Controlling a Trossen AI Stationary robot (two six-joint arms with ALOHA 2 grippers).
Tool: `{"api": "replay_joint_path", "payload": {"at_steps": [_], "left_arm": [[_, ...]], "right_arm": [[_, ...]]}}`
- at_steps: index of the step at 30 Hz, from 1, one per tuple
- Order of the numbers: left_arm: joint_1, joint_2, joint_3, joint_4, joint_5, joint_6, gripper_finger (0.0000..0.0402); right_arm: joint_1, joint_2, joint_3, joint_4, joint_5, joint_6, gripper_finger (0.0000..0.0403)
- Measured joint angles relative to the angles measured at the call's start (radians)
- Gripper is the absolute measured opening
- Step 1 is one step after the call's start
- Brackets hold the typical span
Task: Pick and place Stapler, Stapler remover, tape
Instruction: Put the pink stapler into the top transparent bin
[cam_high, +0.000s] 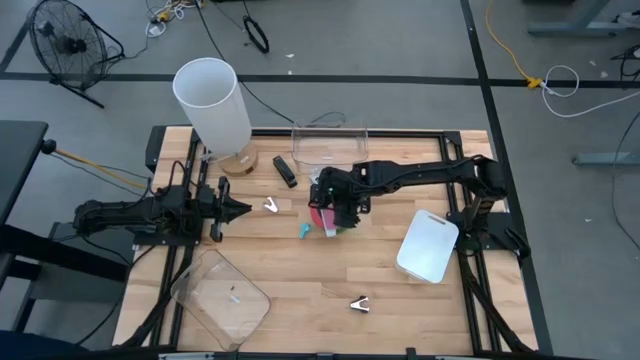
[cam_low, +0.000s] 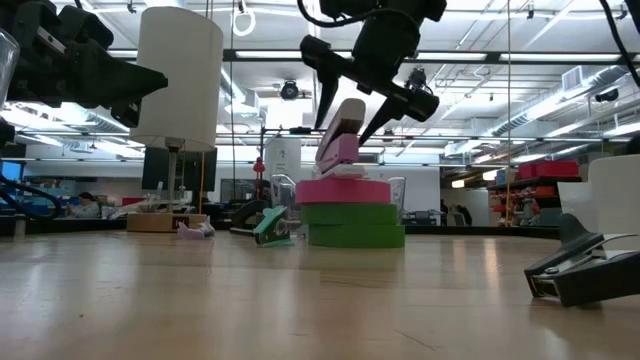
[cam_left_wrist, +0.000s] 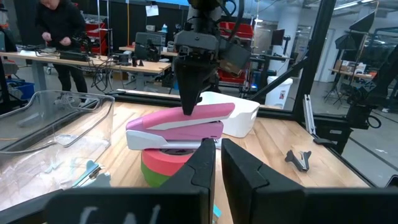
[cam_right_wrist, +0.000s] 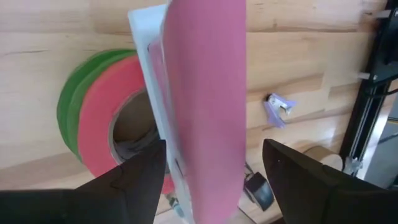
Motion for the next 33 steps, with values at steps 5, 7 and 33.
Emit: {"api": "replay_joint_path", "payload": {"at_steps": [5, 7, 33], "left_arm": [[0.000, 0.000, 0.000, 0.000, 0.000, 0.000, 0.0030], [0.000, 0.000, 0.000, 0.000, 0.000, 0.000, 0.0030], [0.000, 0.000, 0.000, 0.000, 0.000, 0.000, 0.0030]], "right_arm": [[-0.001, 0.000, -0.047, 0.033, -0.003, -0.014, 0.0267], [-0.001, 0.000, -0.066, 0.052, -0.004, -0.028, 0.0262], [-0.001, 0.000, -0.071, 0.115, 0.022, -0.022, 0.0140]]}}
